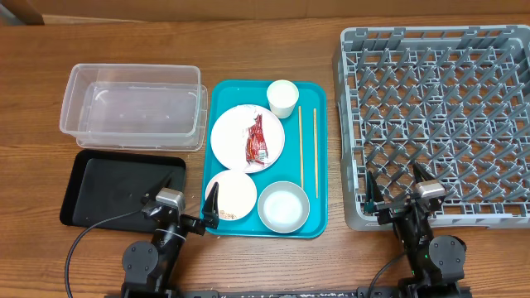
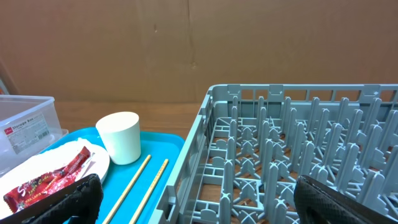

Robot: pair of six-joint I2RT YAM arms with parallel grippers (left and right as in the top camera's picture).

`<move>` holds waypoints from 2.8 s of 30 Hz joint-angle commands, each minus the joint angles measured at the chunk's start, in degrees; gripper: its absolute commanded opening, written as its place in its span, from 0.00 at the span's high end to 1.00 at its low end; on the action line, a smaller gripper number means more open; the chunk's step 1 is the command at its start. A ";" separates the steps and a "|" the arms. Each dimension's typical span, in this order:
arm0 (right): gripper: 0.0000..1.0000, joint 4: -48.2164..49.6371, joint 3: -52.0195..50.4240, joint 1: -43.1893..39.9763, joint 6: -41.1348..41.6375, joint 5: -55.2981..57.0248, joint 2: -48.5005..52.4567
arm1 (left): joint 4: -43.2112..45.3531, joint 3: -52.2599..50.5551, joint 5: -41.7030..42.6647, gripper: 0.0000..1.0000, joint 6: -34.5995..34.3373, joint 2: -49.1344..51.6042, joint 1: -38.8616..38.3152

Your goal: Sort waste into correct bins and load items into the dishwasher

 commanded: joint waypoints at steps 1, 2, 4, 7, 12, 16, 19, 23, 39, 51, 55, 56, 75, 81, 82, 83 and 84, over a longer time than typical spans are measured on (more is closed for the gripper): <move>0.00 0.22 -0.57 0.11 -0.04 0.02 -0.57 | 0.17 -0.31 0.07 0.00 -0.42 -0.48 0.35; 0.00 0.22 -0.59 0.11 -0.04 0.02 -0.57 | 0.17 -0.31 0.07 0.00 -0.39 -0.48 0.35; 0.00 0.22 -0.57 0.11 -0.04 0.02 -0.57 | 0.17 -0.31 0.07 0.00 -0.39 -0.48 0.35; 0.00 0.22 -0.59 0.09 -0.04 0.02 -0.57 | 0.17 -0.31 0.07 0.00 -0.42 -0.48 0.35; 0.00 0.22 -0.57 0.09 -0.04 0.02 -0.57 | 0.17 -0.31 0.07 0.00 -0.42 -0.48 0.35; 0.00 0.22 -0.59 0.11 -0.04 0.02 -0.57 | 0.17 -0.31 0.07 0.00 -0.42 -0.48 0.35; 0.00 0.22 -0.59 0.11 -0.04 0.02 -0.57 | 0.17 -0.31 0.07 0.00 -0.39 -0.48 0.35; 0.00 0.22 -0.59 0.09 -0.04 0.02 -0.57 | 0.17 -0.31 0.07 0.00 -0.42 -0.48 0.35; 0.00 7.72 0.98 0.11 23.21 -22.18 -0.57 | 12.55 1.42 10.95 0.00 -13.77 -0.48 0.24; 0.00 -22.86 35.12 0.11 22.64 -23.08 14.78 | -28.87 40.96 15.34 0.00 -8.90 23.85 0.24; 0.00 -35.21 45.97 0.11 17.57 -22.73 25.70 | -40.24 52.50 22.71 0.00 -7.26 36.37 0.24; 0.00 -37.27 48.06 0.11 17.29 -23.02 28.04 | -41.03 54.05 24.83 0.00 -9.18 38.62 0.24; 0.02 -49.46 52.61 0.11 17.38 -27.89 42.23 | -44.59 55.52 -6.95 0.30 -26.80 76.91 -25.57; 0.02 -51.36 52.61 0.11 17.35 -27.87 42.47 | -38.60 55.52 -12.48 0.43 -30.45 87.10 -28.81; 0.02 -51.43 52.61 0.11 17.35 -27.87 42.47 | -37.90 55.52 -13.07 0.50 -30.77 88.56 -28.81; 0.02 -51.45 52.61 0.11 17.38 -27.87 42.47 | -37.70 55.52 -13.97 0.52 -31.95 89.70 -28.79; 0.02 -51.49 52.61 0.11 17.38 -27.87 42.47 | -37.42 55.52 -14.40 0.53 -32.89 90.64 -28.68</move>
